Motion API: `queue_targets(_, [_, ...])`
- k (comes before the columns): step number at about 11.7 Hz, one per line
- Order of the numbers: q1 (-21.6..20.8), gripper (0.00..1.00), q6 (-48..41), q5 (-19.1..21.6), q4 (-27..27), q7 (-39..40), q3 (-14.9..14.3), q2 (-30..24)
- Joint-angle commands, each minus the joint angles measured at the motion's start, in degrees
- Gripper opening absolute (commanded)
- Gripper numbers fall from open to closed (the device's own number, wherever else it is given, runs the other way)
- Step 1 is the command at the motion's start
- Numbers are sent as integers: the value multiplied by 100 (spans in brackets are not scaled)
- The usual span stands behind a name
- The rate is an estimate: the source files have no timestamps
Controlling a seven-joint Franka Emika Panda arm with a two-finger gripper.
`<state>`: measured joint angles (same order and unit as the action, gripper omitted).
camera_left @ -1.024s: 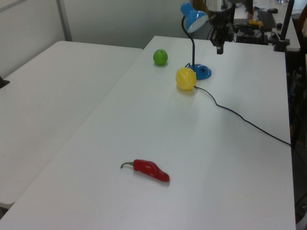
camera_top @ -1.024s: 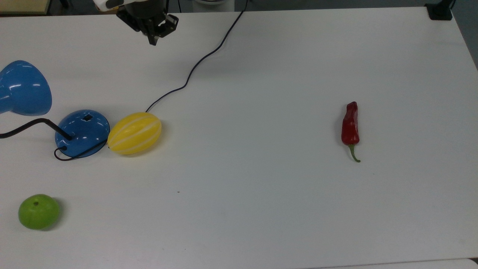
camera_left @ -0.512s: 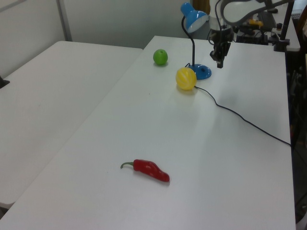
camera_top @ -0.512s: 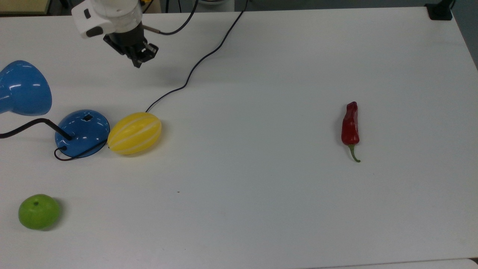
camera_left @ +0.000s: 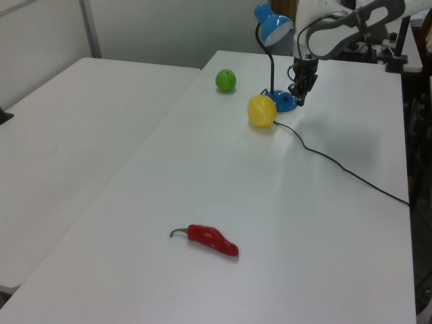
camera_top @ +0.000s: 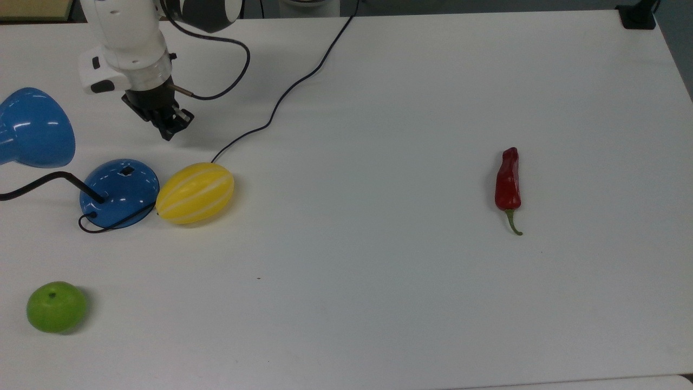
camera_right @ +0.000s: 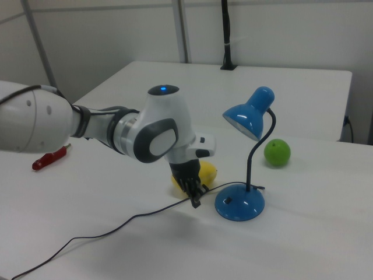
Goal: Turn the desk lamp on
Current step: 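Move the gripper down toward the switch on the blue lamp base, then press down on the lamp base switch with the closed gripper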
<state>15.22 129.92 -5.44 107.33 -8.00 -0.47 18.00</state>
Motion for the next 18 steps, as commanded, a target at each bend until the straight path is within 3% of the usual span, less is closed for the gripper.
queue_targets(1, [174, 0, 551, -88, -230, -27, 21, 299])
queue_targets(7, [368, 0, 1290, -80, -423, 52, 21, 581])
queue_targets(18, [412, 0, 1844, -88, -494, 96, 21, 827])
